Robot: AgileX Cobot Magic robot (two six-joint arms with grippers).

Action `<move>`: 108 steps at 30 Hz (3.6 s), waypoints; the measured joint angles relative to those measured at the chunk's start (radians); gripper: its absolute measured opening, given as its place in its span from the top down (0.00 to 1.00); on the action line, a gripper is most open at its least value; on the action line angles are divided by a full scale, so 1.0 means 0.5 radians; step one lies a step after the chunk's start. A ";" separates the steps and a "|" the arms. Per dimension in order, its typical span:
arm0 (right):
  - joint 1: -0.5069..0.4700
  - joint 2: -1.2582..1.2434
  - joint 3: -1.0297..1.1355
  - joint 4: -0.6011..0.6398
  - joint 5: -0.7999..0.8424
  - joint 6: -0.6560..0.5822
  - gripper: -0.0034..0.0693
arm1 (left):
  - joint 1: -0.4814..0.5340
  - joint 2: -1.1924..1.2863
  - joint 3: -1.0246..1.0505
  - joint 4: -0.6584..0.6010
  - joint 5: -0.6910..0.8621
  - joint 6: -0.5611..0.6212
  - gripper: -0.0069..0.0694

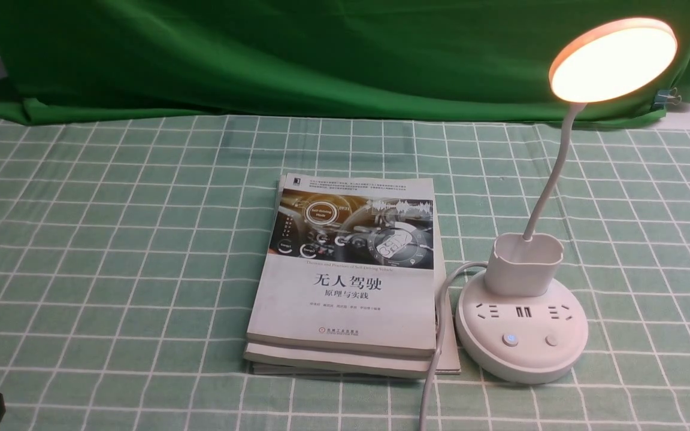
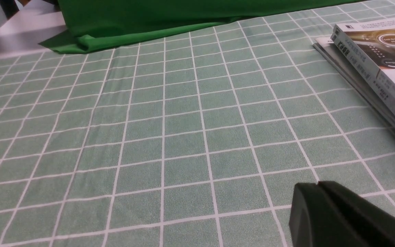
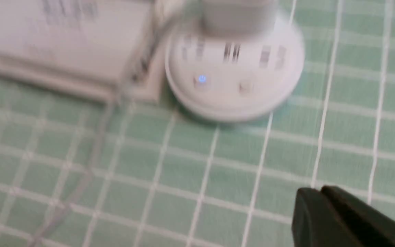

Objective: Turn off the desk lamp on the blue coffee tablecloth by hand.
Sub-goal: 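Press the power button on the lamp base to turn the lamp off with the right gripper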

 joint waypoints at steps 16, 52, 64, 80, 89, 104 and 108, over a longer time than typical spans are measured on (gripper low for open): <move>0.184 1.056 -0.240 0.070 -0.127 -0.121 0.91 | 0.000 0.000 0.000 0.000 0.000 0.000 0.91; 0.185 1.473 -0.396 0.000 -0.526 -0.014 0.91 | 0.000 0.000 0.000 0.000 0.000 0.000 0.91; 0.185 1.537 -0.425 -0.004 -0.518 -0.014 0.91 | 0.000 0.000 0.000 0.000 0.000 0.000 0.91; 0.185 1.521 -0.418 -0.004 -0.588 -0.012 0.91 | 0.000 0.000 0.000 0.000 0.000 0.000 0.91; 0.185 1.574 -0.439 -0.004 -0.569 -0.010 0.91 | 0.000 0.000 0.000 0.000 0.000 0.000 0.91; 0.185 1.348 -0.431 0.000 -0.546 -0.008 0.91 | 0.000 0.000 0.000 0.000 0.000 0.000 0.91; 0.185 1.348 -0.431 0.002 -0.532 -0.008 0.91 | 0.000 0.000 0.000 0.000 0.000 0.000 0.91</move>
